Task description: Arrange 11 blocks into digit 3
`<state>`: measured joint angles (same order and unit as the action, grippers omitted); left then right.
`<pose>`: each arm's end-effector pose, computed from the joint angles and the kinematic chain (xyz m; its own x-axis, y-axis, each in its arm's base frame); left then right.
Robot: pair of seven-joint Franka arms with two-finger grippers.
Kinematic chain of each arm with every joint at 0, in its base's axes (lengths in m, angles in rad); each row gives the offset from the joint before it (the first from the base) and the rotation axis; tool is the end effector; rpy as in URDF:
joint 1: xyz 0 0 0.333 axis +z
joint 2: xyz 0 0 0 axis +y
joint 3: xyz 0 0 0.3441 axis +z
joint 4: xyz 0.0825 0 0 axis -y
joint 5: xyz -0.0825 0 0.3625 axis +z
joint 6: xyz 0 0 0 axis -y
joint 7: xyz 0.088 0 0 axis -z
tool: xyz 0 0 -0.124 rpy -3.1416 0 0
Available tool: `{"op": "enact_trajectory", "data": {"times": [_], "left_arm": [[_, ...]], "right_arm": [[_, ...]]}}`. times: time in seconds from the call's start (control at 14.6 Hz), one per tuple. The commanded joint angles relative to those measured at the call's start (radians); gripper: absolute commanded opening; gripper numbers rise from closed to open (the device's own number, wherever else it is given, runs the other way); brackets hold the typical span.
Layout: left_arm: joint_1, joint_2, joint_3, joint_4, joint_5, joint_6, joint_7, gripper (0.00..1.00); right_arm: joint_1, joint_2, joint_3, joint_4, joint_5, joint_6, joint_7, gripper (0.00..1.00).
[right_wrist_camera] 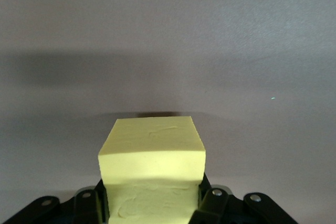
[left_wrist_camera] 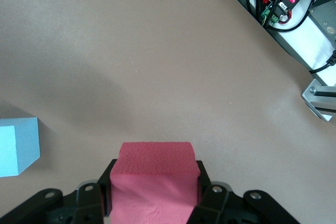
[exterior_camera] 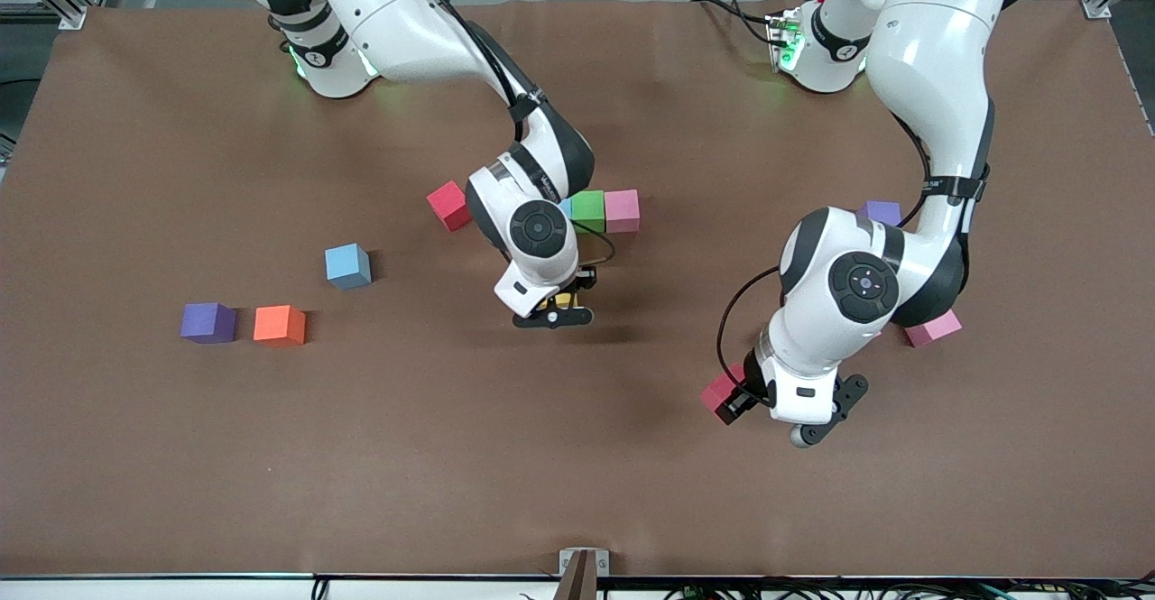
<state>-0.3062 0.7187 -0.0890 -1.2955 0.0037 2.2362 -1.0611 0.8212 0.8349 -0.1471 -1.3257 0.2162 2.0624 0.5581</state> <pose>0.7125 -0.2774 0.3565 0.7640 0.6424 0.0601 0.6175 -0.7550 0.2206 0.5480 0.4889 0.2420 0.9922 0.0487 -0.1145 0.0475 -0.9988 -0.0131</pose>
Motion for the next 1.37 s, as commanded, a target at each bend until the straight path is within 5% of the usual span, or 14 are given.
{"op": "enact_trajectory", "data": {"times": [0.0, 1.03, 1.3], "left_arm": [[-0.002, -0.015, -0.001, -0.016, -0.004, -0.009, 0.013, 0.36], [-0.002, -0.027, -0.001, -0.016, -0.010, -0.010, 0.006, 0.36], [-0.016, -0.041, -0.003, -0.019, -0.019, -0.050, -0.093, 0.26]], "right_arm": [[0.013, 0.003, -0.012, -0.006, 0.022, -0.008, 0.009, 0.59], [0.021, 0.001, -0.012, -0.030, 0.022, -0.010, 0.000, 0.60], [0.021, -0.003, -0.014, -0.050, 0.018, -0.007, -0.001, 0.60]]}}
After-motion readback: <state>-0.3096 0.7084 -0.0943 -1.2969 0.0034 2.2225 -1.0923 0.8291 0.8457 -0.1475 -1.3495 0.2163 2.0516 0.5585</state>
